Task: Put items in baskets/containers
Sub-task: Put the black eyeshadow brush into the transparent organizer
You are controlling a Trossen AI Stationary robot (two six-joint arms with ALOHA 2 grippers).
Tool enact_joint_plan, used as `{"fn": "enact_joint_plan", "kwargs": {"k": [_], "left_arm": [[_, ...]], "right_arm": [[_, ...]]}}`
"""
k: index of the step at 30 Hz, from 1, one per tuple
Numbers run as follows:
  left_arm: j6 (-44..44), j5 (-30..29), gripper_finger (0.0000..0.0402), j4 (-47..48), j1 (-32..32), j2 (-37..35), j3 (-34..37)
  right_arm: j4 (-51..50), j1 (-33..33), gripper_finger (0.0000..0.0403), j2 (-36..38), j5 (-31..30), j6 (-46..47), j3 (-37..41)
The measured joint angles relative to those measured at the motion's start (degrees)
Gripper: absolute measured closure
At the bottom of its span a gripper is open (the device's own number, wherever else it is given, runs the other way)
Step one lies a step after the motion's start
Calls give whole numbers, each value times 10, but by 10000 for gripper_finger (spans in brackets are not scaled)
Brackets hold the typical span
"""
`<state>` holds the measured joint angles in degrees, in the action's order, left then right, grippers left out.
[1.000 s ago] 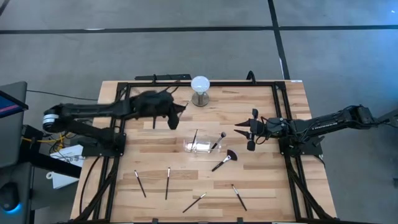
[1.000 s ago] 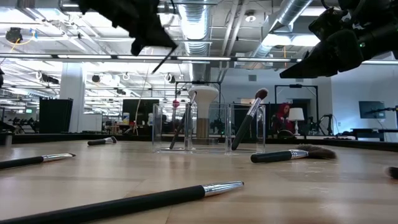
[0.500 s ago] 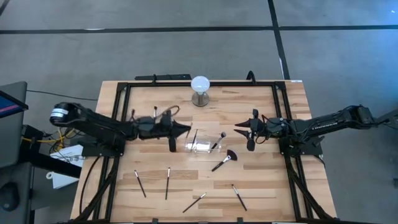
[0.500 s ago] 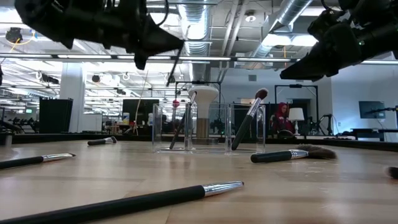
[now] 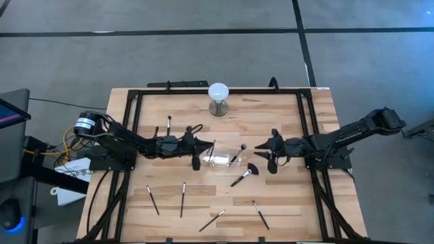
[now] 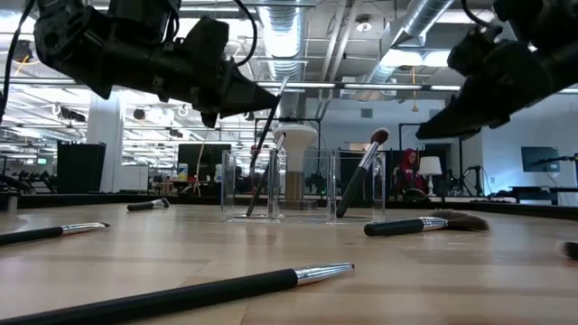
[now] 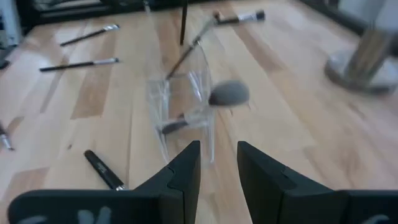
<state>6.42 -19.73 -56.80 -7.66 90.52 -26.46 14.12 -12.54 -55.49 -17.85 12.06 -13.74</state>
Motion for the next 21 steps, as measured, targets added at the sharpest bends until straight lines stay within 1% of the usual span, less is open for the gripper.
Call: {"fn": "enact_joint_plan", "kwargs": {"k": [3, 6, 10, 13, 19, 21], "left_arm": [[18, -31, 387, 0, 0, 9, 0], [66, -34, 383, 1, 4, 14, 0], [113, -27, 371, 6, 0, 15, 0], [134, -25, 354, 10, -3, 15, 0], [181, -30, 310, 47, -3, 15, 0], [185, -30, 298, 56, -3, 15, 0]], "right_arm": [[6, -24, 308, -39, -12, 37, 0], [24, -46, 308, -80, -13, 49, 0], [58, -62, 308, -129, -32, 64, 0], [87, -67, 308, -163, -53, 84, 0], [120, -96, 308, -217, -54, 111, 0], [128, -108, 308, -227, -55, 115, 0]]}}
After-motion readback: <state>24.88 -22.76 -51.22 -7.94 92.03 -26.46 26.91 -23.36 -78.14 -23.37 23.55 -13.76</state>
